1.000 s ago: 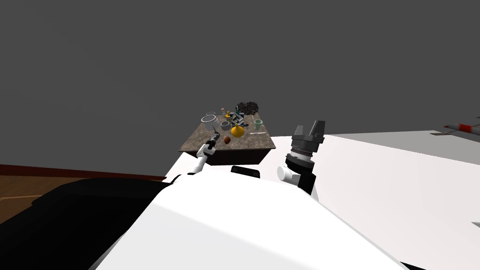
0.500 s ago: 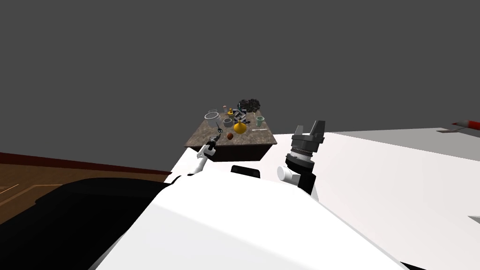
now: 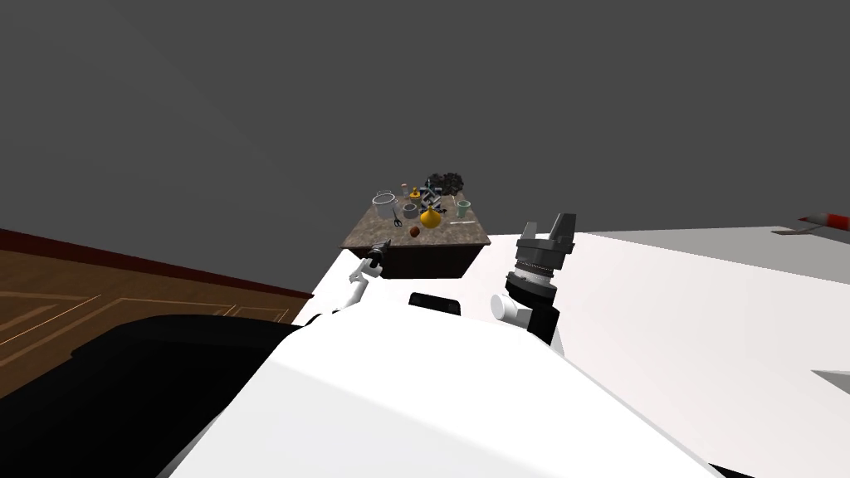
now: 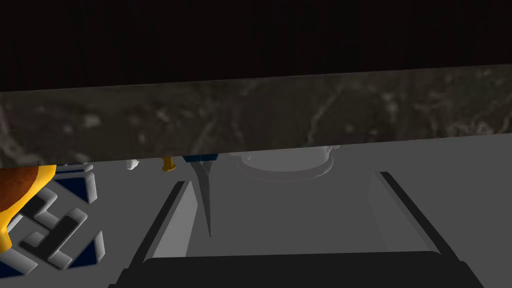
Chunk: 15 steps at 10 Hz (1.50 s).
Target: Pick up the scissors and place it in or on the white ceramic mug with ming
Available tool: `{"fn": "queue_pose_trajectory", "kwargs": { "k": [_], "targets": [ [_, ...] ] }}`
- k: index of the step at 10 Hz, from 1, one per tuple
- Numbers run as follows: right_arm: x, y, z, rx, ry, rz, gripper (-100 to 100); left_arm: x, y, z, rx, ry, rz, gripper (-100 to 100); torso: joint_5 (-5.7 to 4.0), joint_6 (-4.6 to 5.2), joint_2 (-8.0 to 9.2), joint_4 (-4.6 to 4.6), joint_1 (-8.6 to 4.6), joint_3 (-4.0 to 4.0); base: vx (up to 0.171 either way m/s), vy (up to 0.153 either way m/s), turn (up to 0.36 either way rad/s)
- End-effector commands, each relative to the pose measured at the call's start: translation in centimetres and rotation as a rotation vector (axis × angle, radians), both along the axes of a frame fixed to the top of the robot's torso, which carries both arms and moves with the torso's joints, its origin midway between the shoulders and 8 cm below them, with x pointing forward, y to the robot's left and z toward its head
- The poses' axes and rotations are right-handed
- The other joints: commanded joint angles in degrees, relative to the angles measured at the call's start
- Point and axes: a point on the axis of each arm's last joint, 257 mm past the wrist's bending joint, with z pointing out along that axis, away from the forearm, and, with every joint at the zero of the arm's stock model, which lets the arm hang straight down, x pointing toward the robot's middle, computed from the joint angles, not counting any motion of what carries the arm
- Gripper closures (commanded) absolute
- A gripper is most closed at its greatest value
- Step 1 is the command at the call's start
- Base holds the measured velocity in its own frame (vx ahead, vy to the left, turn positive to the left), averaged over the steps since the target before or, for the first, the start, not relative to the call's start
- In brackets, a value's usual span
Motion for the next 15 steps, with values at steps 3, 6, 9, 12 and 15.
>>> {"fn": "queue_pose_trajectory", "kwargs": {
  "k": [3, 6, 9, 12, 15],
  "targets": [
    [0.0, 0.0, 0.0, 0.0, 0.0, 0.0, 0, 0.4, 0.3, 1.0, -0.004, -0.016, 0.002, -100, -0.15, 0.04, -1.05, -0.2, -0.68, -0.58, 0.109, -0.138, -0.008],
    [0.0, 0.0, 0.0, 0.0, 0.0, 0.0, 0, 1.3, 0.7, 2.7, -0.03, -0.058, 0.004, -100, -0.11, 0.05, -1.67, -0.35, -0.41, -0.95, 0.226, -0.066, -0.014],
    [0.0, 0.0, 0.0, 0.0, 0.0, 0.0, 0, 2.2, 1.5, 5.2, -0.06, -0.115, 0.01, -100, -0.07, 0.03, -1.6, -0.34, -0.23, -0.92, 0.215, -0.028, -0.002],
    [0.0, 0.0, 0.0, 0.0, 0.0, 0.0, 0, 2.3, 1.6, 5.4, -0.06, -0.12, 0.014, 0, -0.02, 0.02, -1.22, -0.29, -0.07, -0.73, 0.103, 0.007, 0.01],
    [0.0, 0.0, 0.0, 0.0, 0.0, 0.0, 0, 2.7, 1.8, 5.6, -0.06, -0.123, 0.02, 100, -0.01, 0.0, -0.85, -0.2, -0.03, -0.5, 0.019, 0.016, -0.038]
  ]
}}
